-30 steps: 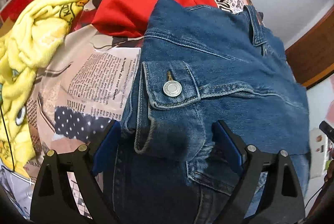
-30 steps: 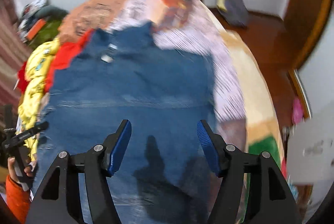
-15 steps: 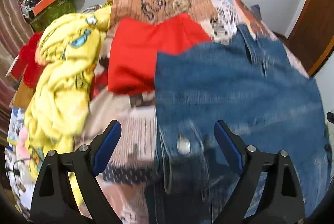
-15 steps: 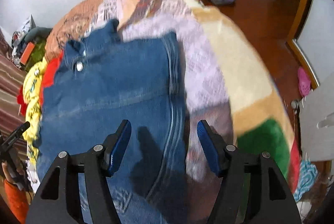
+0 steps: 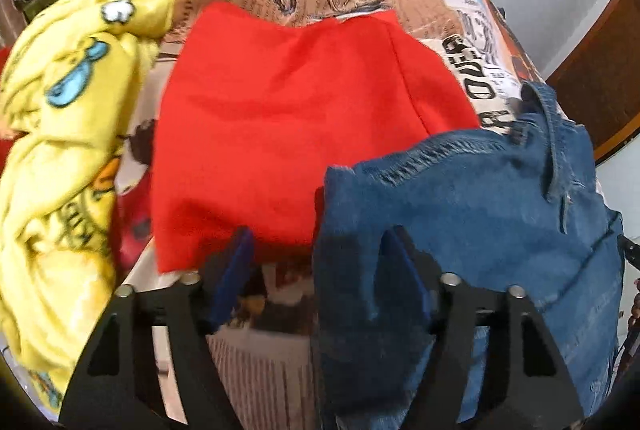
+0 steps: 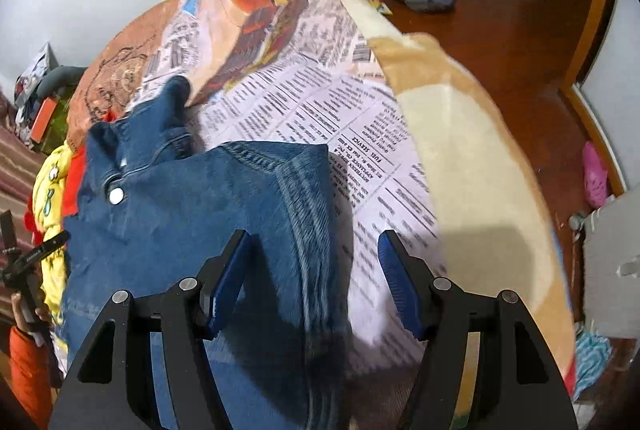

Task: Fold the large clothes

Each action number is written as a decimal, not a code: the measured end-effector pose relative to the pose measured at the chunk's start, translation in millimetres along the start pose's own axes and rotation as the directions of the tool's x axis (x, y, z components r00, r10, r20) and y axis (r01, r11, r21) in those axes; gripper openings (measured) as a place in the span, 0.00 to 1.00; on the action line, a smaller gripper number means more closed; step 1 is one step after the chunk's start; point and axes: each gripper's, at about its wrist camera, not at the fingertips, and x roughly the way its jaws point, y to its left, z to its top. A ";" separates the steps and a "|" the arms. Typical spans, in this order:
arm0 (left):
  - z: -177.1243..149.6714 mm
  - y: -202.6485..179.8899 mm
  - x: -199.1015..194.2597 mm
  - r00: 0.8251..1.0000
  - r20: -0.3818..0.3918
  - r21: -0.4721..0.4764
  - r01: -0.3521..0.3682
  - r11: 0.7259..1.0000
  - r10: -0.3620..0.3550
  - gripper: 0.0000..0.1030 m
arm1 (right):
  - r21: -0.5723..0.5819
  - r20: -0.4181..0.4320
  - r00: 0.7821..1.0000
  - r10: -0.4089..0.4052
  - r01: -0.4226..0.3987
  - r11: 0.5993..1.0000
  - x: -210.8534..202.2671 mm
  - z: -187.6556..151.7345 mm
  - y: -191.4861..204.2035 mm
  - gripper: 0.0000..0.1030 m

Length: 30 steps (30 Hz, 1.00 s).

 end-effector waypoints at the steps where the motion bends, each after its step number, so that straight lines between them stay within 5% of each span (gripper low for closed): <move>1: 2.6 -0.4 4.0 1.000 0.000 0.004 0.009 1.000 -0.009 0.57 | -0.004 0.014 1.000 0.002 -0.002 1.000 -0.4 1.2 0.5 0.60; 4: 10.3 -5.0 12.4 0.999 0.009 0.019 0.040 0.999 -0.040 0.38 | -0.036 0.034 0.999 0.008 -0.007 0.999 0.1 4.9 6.3 0.55; 7: 14.6 -17.1 18.6 0.998 0.002 0.042 0.056 0.998 -0.056 0.13 | -0.073 0.013 0.999 0.032 -0.031 0.997 5.6 7.7 14.3 0.27; 9: 15.2 -28.6 16.5 1.000 0.015 0.078 -0.003 0.997 0.002 0.11 | -0.096 0.013 1.000 0.009 -0.008 0.995 7.0 8.3 19.4 0.17; 15: 17.4 -56.6 -38.7 0.978 0.170 0.166 -0.150 0.975 0.122 0.10 | -0.164 0.108 0.994 0.019 -0.001 0.987 -27.9 23.4 40.3 0.15; 24: 34.0 -69.4 -143.9 0.913 0.389 0.145 -0.189 0.971 0.119 0.10 | -0.323 0.267 0.957 0.116 -0.024 0.946 -85.3 57.0 104.3 0.14; 30: 53.2 -54.6 -153.7 0.866 0.461 0.080 -0.256 0.963 0.192 0.10 | -0.352 0.321 0.937 0.140 -0.019 0.936 -77.6 84.9 133.5 0.14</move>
